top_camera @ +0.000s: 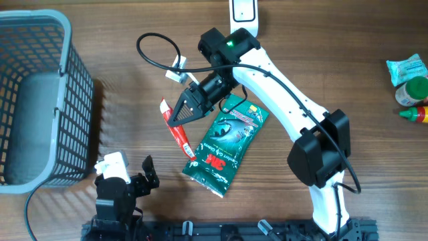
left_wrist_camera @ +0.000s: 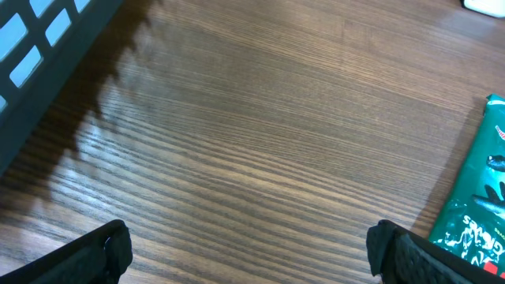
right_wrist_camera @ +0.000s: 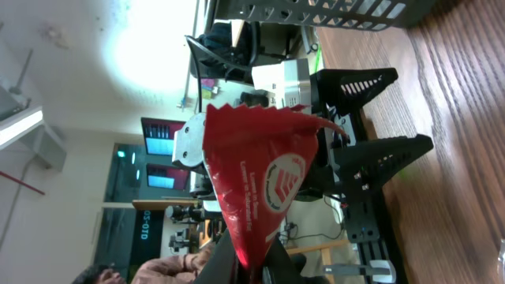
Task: Scan the item barcode
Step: 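Lift the Nescafe stick off the snack bag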
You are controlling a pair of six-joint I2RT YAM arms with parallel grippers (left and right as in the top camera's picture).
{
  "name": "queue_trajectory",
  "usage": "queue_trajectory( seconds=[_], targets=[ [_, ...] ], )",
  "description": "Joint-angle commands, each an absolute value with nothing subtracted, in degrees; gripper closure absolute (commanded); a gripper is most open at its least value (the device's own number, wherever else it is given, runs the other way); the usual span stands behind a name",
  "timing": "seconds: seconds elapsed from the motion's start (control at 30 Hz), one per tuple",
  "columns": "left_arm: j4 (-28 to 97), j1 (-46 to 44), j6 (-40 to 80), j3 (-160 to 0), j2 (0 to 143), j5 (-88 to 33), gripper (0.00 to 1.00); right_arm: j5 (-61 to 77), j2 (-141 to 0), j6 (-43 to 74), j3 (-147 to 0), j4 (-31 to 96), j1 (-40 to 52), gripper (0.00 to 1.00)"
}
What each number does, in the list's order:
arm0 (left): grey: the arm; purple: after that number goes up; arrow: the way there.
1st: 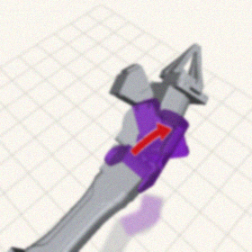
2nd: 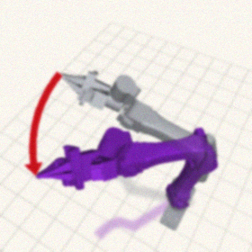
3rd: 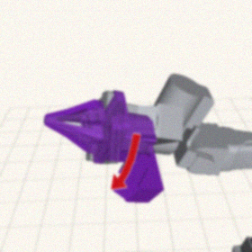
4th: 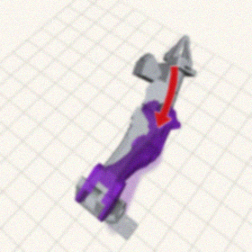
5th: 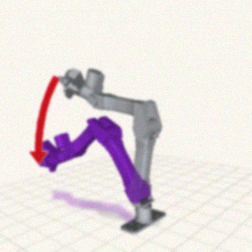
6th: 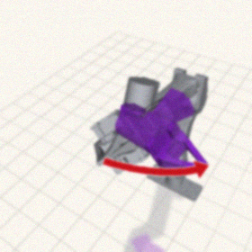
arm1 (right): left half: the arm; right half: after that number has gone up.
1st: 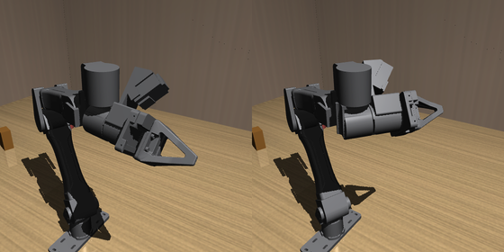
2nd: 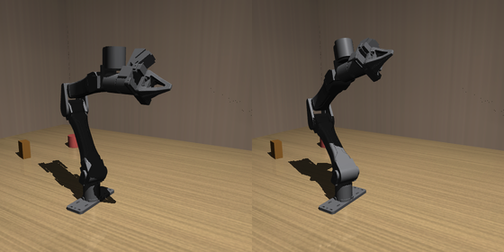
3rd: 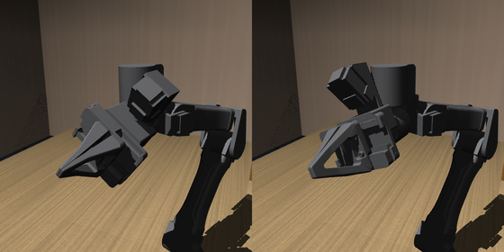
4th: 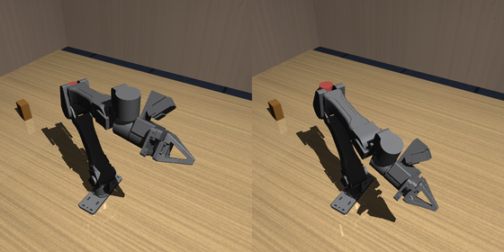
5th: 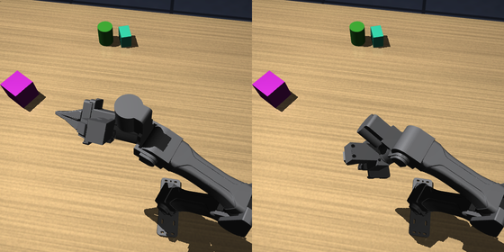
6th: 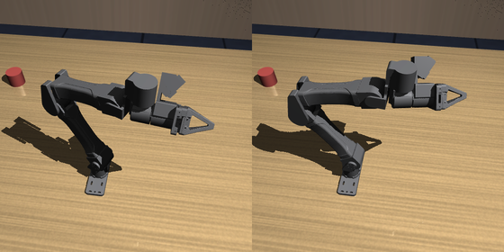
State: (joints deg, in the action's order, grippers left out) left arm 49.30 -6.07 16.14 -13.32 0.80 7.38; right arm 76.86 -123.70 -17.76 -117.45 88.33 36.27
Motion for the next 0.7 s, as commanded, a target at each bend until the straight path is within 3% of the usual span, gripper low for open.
queue_trajectory(
  seconds=[0.0, 0.33, 0.57, 0.67],
  targets=[
    [49.12, -6.37, 15.4, -13.17, 0.38, 7.09, 0.0, 75.29, -124.51, -19.27, -117.12, 89.58, 36.12, 0.96],
    [49.12, -6.37, 15.4, -13.17, 0.38, 7.09, 0.0, 70.61, -124.51, -18.31, -117.12, 91.15, 36.12, 0.96],
    [49.12, -6.37, 15.4, -13.17, 0.38, 7.09, 0.0, 69.87, -124.51, -4.12, -117.12, 90.63, 35.53, 0.96],
    [49.12, -6.37, 15.4, -13.17, 0.38, 7.09, 0.0, 66.22, -124.51, -4.27, -117.12, 89.36, 35.38, 0.96]
  ],
)
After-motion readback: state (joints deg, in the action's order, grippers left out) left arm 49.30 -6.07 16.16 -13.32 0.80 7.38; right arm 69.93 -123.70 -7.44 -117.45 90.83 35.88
